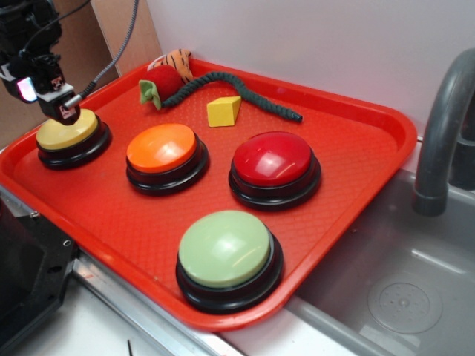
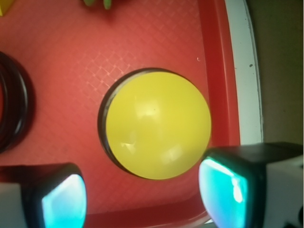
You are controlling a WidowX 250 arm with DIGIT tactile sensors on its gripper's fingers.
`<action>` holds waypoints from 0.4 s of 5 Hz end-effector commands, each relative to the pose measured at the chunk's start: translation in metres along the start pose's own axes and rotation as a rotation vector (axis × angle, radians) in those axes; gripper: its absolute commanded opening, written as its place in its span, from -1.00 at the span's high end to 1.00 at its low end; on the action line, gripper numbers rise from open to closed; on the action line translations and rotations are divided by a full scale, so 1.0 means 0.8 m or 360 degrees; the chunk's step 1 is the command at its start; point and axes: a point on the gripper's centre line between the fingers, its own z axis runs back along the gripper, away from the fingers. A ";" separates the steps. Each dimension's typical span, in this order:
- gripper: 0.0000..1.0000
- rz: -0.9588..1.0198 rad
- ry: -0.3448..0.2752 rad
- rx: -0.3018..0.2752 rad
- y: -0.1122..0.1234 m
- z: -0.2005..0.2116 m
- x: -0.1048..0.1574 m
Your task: Push the yellow button.
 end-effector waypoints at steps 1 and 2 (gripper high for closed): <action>-1.00 0.0092 -0.0076 -0.0013 0.006 0.025 0.012; -1.00 0.0089 -0.0084 0.0000 0.003 0.032 0.013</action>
